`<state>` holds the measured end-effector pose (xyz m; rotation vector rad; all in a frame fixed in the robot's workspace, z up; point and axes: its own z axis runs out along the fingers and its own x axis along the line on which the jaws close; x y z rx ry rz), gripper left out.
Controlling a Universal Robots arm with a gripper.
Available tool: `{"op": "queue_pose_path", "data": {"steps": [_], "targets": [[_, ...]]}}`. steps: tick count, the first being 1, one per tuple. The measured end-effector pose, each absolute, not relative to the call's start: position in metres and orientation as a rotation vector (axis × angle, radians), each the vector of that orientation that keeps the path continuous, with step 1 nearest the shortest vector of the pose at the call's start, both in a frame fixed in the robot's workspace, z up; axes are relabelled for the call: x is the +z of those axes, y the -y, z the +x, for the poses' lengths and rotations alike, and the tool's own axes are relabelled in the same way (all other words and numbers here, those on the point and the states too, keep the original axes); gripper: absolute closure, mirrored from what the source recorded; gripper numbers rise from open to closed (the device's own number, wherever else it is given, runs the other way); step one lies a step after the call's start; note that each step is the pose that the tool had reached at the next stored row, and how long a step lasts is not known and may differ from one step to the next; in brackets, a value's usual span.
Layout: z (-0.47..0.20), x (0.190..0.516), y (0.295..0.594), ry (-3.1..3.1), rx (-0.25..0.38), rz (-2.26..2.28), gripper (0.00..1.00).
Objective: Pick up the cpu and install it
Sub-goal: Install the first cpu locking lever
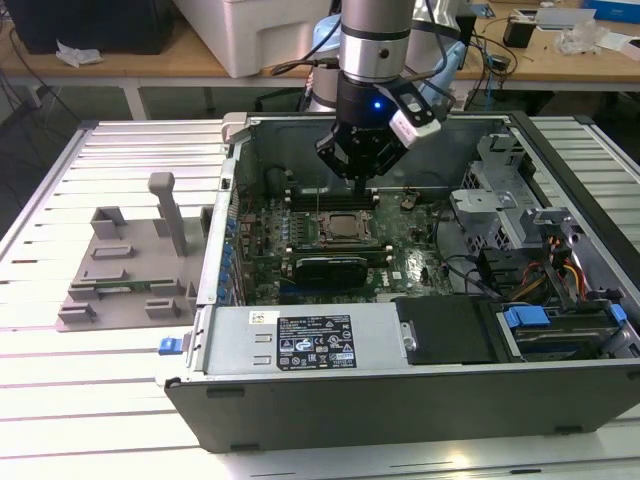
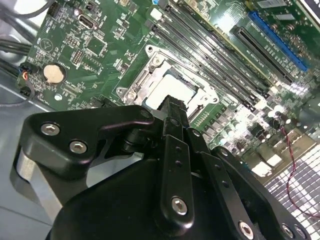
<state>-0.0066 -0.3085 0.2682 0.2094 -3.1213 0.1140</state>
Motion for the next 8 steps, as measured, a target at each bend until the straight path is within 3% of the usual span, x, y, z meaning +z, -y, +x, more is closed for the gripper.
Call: {"op": "queue_pose_path", "data": {"steps": [5,8], "targets": [[-0.0066,0.2683,0.3086,3.122,0.091,0.221,0.90],[-0.0068,0.2682,0.3091,3.128,0.003,0.221,0.90]]}}
